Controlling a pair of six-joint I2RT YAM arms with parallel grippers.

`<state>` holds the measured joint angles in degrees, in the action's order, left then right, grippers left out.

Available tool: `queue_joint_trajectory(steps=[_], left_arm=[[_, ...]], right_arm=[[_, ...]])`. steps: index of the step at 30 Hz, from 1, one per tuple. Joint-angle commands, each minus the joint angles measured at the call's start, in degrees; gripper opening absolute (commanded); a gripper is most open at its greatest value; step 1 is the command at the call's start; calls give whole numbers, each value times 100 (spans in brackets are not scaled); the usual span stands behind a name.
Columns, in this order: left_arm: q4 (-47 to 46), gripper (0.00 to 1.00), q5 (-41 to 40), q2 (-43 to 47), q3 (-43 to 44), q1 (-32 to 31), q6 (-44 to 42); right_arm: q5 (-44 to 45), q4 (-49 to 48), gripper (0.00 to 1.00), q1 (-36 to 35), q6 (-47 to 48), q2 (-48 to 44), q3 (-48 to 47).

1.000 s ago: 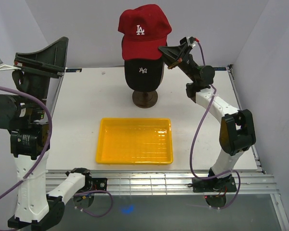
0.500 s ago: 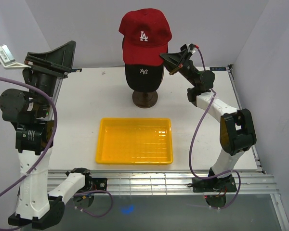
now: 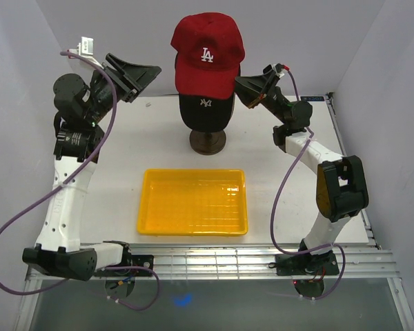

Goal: Stack the hats

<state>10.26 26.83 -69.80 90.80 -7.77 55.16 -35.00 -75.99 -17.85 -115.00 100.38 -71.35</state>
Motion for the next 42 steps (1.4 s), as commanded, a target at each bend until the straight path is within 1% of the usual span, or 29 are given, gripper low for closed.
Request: queue_joint_trajectory(steps=[1,3,15,29,32,34,42], left_arm=[[46,60,718,-59,157,4,276],[177,60,841,-235,253,12,303],[-15,62,1175,-701,166,12,496],[-129,63,1254,-1018,157,12,522],[-235,63,1351,-1106,166,4,593],[-305,63,1386,-1132,139,4,663],[-455,63,1501,-1211,25,4,760]], right_arm=[[-164,-602,38,18,-1535,-194,-221],[-200,-488,39,9,-1482,-229,-213],[-551,444,40,18,-682,-546,-203],[-815,1253,41,62,-102,-686,-336],[-841,1376,40,80,-5,-695,-371],[-868,1481,36,97,39,-704,-414],[-982,1885,36,141,329,-713,-617]])
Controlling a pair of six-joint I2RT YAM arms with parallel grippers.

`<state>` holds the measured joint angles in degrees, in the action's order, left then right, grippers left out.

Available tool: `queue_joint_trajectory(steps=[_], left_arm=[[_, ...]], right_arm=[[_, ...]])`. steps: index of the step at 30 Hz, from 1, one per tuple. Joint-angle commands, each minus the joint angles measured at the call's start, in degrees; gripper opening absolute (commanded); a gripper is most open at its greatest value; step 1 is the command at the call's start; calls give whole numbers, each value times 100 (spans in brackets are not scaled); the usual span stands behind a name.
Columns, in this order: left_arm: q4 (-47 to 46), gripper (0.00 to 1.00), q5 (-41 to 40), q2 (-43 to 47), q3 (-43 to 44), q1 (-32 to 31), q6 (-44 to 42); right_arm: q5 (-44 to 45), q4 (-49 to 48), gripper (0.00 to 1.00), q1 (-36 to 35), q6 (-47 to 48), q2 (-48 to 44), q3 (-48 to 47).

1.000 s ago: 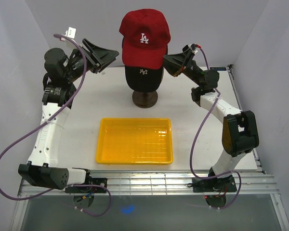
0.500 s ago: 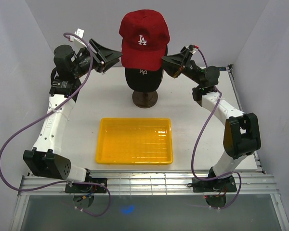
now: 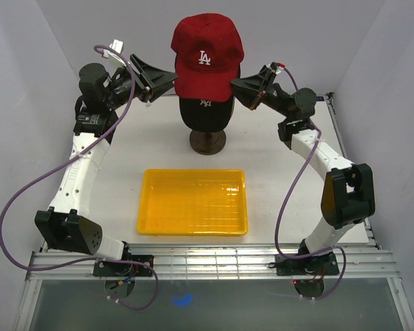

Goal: Stack the hats

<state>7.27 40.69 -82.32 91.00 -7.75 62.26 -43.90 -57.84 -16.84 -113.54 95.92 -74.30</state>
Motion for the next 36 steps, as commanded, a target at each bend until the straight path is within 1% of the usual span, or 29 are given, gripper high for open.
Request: queue_joint_trajectory(steps=[1,9,10,14,30,36], left_arm=[[-155,63,124,32,5,1,49],[-111,63,106,-73,-12,-16,5],[-94,63,115,-91,-4,-16,-3],[-85,63,132,-126,5,-16,-12],[108,63,185,-231,146,-16,-161],[-190,62,308,-284,137,-25,49]], right_arm=[[-92,98,36,41,200,-267,-330],[-127,291,35,49,314,-275,-366],[-136,309,33,49,341,-267,-374],[-145,361,30,49,385,-267,-392],[-180,678,27,58,552,-276,-541],[-215,818,25,58,631,-267,-603]])
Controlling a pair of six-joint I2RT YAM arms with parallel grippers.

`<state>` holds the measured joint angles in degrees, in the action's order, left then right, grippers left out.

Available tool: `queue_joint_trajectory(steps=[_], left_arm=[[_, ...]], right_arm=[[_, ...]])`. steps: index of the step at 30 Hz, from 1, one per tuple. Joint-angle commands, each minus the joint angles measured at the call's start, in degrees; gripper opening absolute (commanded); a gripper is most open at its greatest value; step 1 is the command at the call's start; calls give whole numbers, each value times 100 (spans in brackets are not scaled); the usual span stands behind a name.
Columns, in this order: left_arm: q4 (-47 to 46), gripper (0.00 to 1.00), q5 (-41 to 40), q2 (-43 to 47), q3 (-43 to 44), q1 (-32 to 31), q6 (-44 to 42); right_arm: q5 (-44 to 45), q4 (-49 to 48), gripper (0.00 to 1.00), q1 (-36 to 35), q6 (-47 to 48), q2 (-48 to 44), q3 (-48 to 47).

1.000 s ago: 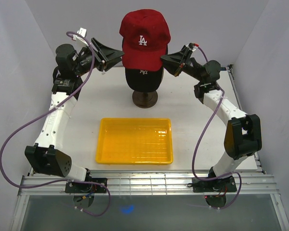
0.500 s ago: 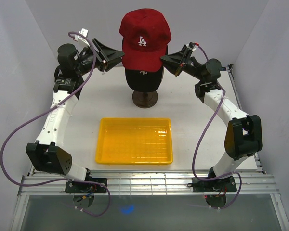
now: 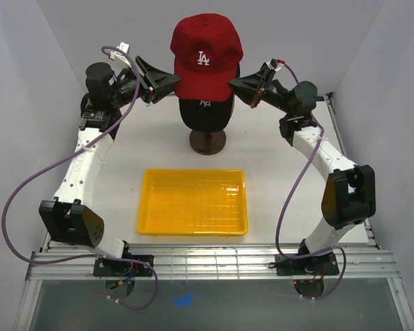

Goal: Stack the hats

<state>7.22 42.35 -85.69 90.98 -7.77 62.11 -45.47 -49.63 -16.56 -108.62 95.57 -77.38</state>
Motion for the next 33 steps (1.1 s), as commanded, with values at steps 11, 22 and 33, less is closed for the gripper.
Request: queue_joint_trajectory(steps=[11,22,33], left_arm=[[-380,59,186,96,87,-119,188],[-353,33,335,53,192,-128,188],[-309,15,538,-123,465,-128,153]], right_arm=[[-146,356,24,47,385,-214,-488],[-260,1024,23,56,903,-188,-822],[-401,1913,21,100,1545,-56,-1516]])
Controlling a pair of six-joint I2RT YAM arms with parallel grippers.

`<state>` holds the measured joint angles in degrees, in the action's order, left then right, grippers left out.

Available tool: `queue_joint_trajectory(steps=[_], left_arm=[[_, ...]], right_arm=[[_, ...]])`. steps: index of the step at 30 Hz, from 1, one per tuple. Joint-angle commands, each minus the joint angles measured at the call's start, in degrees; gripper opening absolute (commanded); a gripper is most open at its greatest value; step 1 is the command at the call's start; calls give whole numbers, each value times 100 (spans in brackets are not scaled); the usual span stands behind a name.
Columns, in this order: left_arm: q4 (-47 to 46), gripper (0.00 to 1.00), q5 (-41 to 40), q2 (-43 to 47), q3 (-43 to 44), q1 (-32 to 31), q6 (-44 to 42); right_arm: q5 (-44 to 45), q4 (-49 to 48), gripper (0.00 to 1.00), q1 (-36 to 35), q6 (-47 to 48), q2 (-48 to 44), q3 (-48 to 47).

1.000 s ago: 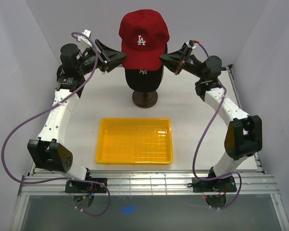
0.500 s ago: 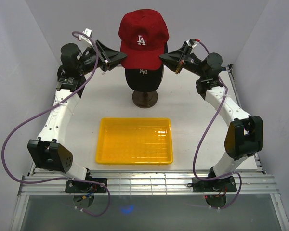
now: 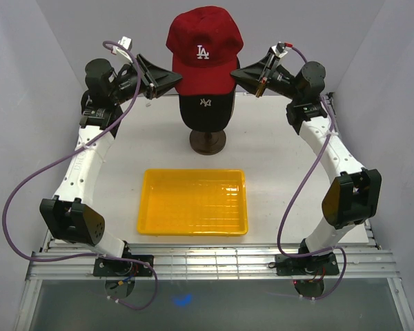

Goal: Stack the hats

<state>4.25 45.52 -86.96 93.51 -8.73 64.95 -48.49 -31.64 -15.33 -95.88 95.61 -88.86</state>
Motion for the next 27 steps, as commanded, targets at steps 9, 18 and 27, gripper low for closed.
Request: queue_joint_trajectory(steps=[9,18,27], left_arm=[[41,11,291,-14,369,-50,-158],[155,7,326,65,378,-58,-246],[172,3,379,153,299,-67,-290]], right_arm=[[-90,791,21,-22,895,-87,-791],[15,1283,19,-22,1440,-280,-756],[182,1810,19,-22,2046,-517,-738]])
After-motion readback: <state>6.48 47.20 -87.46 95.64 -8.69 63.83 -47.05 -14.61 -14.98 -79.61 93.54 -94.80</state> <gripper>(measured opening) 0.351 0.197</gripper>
